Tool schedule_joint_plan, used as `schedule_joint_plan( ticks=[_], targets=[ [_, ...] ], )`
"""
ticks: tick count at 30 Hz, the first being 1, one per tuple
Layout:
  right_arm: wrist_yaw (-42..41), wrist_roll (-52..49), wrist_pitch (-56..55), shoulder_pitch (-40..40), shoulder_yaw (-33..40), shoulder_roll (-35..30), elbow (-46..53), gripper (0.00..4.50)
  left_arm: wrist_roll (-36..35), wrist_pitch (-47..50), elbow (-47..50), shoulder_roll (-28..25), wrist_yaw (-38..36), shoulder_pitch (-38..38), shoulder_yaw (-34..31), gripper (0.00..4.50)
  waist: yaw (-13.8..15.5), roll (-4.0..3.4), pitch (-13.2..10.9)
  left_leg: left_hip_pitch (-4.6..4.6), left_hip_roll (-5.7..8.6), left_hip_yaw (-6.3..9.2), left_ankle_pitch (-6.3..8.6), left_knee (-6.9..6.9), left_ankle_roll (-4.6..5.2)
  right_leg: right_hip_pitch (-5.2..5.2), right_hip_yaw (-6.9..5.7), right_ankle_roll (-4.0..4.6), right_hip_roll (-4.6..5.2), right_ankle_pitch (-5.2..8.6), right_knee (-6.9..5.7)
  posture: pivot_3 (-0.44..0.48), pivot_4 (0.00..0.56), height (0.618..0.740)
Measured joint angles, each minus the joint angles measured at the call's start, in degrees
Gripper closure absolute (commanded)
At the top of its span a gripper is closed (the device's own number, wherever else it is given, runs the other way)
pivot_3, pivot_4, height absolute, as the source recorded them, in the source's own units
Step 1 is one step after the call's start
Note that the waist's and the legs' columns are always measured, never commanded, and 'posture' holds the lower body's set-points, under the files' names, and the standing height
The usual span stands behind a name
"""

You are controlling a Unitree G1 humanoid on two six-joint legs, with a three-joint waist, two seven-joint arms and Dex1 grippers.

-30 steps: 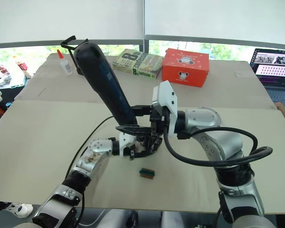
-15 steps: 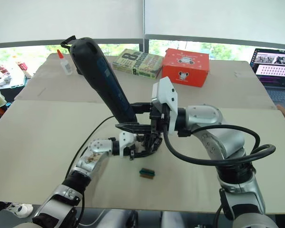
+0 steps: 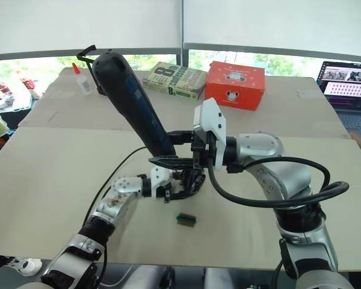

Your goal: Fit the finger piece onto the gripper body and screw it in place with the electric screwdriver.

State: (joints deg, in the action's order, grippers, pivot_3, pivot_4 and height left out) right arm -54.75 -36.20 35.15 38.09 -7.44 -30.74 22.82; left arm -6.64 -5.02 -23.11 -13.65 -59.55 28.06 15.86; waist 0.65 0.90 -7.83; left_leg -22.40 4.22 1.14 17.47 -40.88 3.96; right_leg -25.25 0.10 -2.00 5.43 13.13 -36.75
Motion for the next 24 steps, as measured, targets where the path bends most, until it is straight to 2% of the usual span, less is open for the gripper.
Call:
schedule_joint_plan(
  ticks=[17, 24],
  targets=[
    [0.0, 0.9, -0.7, -1.2, 0.0, 0.8, 0.2, 2.59, -0.1, 0.2, 0.9, -0.3, 0.1, -0.6, 0.0, 2.19, -0.1, 0.0, 0.0, -0.01, 0.0, 0.0, 0.0, 0.03, 0.0, -0.03, 0.0, 0.0, 0.0, 0.0, 0.0, 0.0, 0.15, 0.74],
    [2.9, -4.0, 3.4, -0.1, 1.4, 1.9, 1.8, 2.59, -0.1, 0.2, 0.9, -0.4, 0.0, -0.6, 0.0, 2.19, -0.1, 0.0, 0.0, -0.01, 0.0, 0.01, 0.0, 0.03, -0.01, -0.02, 0.0, 0.0, 0.02, 0.0, 0.0, 0.0, 0.15, 0.74]
  ],
)
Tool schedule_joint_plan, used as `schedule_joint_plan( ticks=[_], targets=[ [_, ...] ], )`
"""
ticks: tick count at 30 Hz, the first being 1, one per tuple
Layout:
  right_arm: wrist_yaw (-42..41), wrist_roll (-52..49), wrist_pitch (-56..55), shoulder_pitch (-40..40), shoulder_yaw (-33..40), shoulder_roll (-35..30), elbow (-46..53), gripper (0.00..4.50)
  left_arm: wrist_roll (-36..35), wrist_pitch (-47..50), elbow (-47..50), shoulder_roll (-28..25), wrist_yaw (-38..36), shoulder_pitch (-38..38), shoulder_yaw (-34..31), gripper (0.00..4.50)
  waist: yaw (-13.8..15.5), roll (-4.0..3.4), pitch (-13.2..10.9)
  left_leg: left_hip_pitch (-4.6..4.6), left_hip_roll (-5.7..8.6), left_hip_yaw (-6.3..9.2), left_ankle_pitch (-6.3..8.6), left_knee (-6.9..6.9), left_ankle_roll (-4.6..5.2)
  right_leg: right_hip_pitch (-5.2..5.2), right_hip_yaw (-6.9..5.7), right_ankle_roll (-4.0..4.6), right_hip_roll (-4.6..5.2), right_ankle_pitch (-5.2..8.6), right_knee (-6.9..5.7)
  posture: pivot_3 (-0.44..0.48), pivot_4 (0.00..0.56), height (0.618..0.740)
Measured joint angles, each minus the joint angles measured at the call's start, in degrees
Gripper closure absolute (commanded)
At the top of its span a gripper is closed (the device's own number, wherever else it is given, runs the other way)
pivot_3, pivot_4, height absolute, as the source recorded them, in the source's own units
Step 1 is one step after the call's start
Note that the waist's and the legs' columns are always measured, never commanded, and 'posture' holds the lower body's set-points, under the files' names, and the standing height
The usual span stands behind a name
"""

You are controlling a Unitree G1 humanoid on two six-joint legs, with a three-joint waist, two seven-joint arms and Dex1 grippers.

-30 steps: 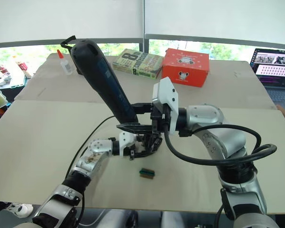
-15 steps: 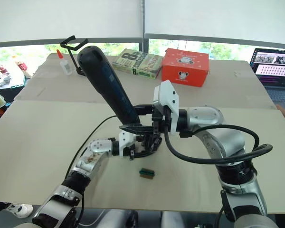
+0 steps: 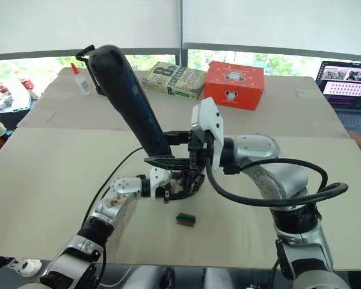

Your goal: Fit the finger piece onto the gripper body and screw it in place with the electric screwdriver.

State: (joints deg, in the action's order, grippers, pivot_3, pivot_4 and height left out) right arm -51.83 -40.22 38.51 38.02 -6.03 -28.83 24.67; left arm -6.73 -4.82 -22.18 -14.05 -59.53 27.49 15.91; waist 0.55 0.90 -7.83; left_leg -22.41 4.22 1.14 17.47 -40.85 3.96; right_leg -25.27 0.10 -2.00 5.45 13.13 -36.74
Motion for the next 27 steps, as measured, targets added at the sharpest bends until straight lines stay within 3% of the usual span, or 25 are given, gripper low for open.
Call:
schedule_joint_plan(
  ticks=[11, 18, 27],
  targets=[
    [2.7, -2.1, 1.5, 0.0, 0.5, 0.1, 0.0, 2.59, 0.0, 0.0, 0.2, -0.2, 0.0, -0.1, 0.0, 2.19, 0.0, 0.0, 0.0, 0.0, 0.0, -0.01, 0.0, 0.01, 0.0, -0.01, 0.0, 0.0, -0.01, 0.0, 0.0, 0.0, 0.15, 0.74],
    [6.6, -8.1, 3.9, 0.0, 4.7, 2.0, 0.0, 2.59, 0.0, 0.0, 0.2, -0.3, -0.1, -0.1, 0.0, 2.19, 0.0, 0.0, 0.0, 0.0, 0.0, 0.0, 0.0, 0.01, 0.0, 0.0, 0.0, 0.0, 0.0, 0.0, -0.01, 0.0, 0.15, 0.74],
    [6.5, -6.8, 3.8, -0.7, 4.4, 0.9, 0.2, 2.59, -0.1, 0.0, 0.2, -0.4, -0.3, -0.1, 0.0, 2.19, 0.0, 0.0, 0.0, 0.0, 0.0, -0.01, 0.0, 0.01, 0.0, 0.0, 0.0, 0.0, -0.01, 0.0, -0.01, 0.0, 0.15, 0.74]
  ],
)
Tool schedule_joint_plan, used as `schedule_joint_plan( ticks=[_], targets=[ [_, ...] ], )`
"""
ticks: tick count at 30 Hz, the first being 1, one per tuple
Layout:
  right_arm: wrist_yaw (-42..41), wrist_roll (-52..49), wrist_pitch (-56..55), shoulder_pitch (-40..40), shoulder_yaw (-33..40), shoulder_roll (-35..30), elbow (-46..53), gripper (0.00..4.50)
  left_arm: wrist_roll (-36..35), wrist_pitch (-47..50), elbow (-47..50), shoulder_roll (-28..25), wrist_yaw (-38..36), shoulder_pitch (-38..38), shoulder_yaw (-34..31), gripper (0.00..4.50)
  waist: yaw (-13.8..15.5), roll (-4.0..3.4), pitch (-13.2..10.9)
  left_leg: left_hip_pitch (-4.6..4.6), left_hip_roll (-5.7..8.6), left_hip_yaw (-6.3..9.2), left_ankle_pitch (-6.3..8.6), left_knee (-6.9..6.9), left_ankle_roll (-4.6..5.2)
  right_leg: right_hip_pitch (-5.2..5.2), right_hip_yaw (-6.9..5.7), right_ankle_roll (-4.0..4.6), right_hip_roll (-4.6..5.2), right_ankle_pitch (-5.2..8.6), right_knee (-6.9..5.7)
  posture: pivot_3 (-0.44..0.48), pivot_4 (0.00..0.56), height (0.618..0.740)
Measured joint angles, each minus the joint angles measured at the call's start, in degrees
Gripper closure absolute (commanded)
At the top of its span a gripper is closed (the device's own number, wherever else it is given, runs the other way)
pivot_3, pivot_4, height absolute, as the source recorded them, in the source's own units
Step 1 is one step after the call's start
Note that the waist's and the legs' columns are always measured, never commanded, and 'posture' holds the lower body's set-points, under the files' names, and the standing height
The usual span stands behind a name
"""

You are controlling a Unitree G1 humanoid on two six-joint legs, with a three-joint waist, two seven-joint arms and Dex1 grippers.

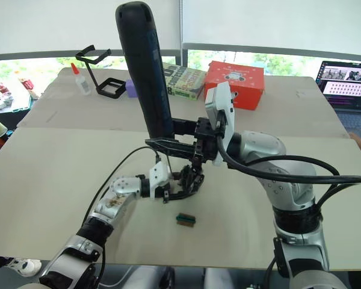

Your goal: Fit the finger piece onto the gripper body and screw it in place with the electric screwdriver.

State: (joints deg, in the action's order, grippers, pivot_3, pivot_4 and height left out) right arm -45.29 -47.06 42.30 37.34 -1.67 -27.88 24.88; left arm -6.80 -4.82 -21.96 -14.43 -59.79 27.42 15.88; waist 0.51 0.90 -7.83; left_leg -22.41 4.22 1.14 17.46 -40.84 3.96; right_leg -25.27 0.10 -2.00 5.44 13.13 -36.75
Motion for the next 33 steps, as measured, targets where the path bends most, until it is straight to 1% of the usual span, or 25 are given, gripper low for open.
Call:
schedule_joint_plan(
  ticks=[7, 33],
  targets=[
    [-2.9, 3.3, -2.5, -0.9, -1.7, -0.8, 0.3, 2.59, 0.0, 0.0, 0.0, -0.1, -0.1, 0.0, -0.1, 2.19, 0.0, 0.0, 0.0, 0.0, 0.0, -0.01, 0.0, 0.0, 0.0, 0.0, 0.0, 0.0, -0.02, 0.0, 0.0, 0.0, 0.15, 0.74],
    [-7.5, 10.3, -8.2, -2.0, -4.4, -0.5, -0.8, 2.59, 0.0, 0.0, 0.0, -0.2, -0.3, 0.0, -0.1, 2.19, 0.0, 0.0, 0.0, 0.0, 0.0, -0.01, 0.0, 0.0, 0.0, 0.0, -0.01, 0.0, -0.04, 0.0, 0.0, 0.0, 0.15, 0.74]
  ],
)
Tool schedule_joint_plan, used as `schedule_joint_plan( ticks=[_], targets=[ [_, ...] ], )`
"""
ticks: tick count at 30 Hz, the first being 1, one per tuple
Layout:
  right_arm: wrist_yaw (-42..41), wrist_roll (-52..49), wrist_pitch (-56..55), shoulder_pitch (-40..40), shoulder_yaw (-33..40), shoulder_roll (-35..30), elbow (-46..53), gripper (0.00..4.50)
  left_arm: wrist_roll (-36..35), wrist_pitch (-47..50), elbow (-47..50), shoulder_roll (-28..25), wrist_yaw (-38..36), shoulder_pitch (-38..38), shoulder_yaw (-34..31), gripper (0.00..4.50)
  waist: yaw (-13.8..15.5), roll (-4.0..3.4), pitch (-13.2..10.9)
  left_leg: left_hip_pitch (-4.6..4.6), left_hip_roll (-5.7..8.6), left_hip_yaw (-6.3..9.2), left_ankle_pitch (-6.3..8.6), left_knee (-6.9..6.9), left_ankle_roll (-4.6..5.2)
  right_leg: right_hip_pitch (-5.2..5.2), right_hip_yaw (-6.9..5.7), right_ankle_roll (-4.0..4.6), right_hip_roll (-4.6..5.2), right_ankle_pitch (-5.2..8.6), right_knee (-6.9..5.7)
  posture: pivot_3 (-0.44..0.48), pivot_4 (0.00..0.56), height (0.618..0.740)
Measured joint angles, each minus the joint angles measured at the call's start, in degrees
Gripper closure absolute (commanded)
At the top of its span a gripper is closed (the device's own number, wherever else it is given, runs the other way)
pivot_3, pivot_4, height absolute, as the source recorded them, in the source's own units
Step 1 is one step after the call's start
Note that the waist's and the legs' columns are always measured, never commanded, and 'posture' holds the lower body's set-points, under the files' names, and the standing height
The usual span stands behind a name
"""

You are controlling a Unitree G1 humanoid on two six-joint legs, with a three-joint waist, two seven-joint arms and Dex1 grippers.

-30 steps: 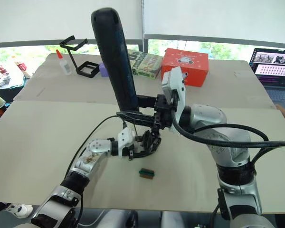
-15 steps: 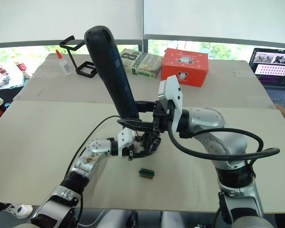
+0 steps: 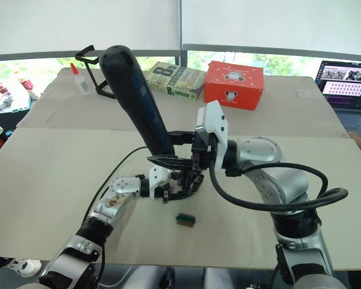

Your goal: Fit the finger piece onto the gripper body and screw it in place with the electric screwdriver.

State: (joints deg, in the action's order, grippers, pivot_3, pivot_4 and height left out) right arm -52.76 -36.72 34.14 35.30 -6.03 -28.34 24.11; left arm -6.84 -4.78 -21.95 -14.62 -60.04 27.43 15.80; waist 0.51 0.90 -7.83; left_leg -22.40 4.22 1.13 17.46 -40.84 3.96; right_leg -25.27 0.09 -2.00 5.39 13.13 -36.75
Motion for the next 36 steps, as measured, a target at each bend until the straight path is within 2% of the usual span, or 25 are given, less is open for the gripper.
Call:
schedule_joint_plan(
  ticks=[36],
  targets=[
    [-2.2, 1.8, -0.8, 0.6, -0.4, -0.1, -1.2, 2.59, -0.1, 0.1, 0.1, -0.2, -0.1, 0.0, 0.0, 2.19, 0.0, 0.0, 0.0, 0.0, 0.0, 0.0, 0.0, 0.0, 0.0, 0.0, 0.0, 0.0, 0.0, 0.0, 0.0, 0.0, 0.15, 0.74]
  ],
)
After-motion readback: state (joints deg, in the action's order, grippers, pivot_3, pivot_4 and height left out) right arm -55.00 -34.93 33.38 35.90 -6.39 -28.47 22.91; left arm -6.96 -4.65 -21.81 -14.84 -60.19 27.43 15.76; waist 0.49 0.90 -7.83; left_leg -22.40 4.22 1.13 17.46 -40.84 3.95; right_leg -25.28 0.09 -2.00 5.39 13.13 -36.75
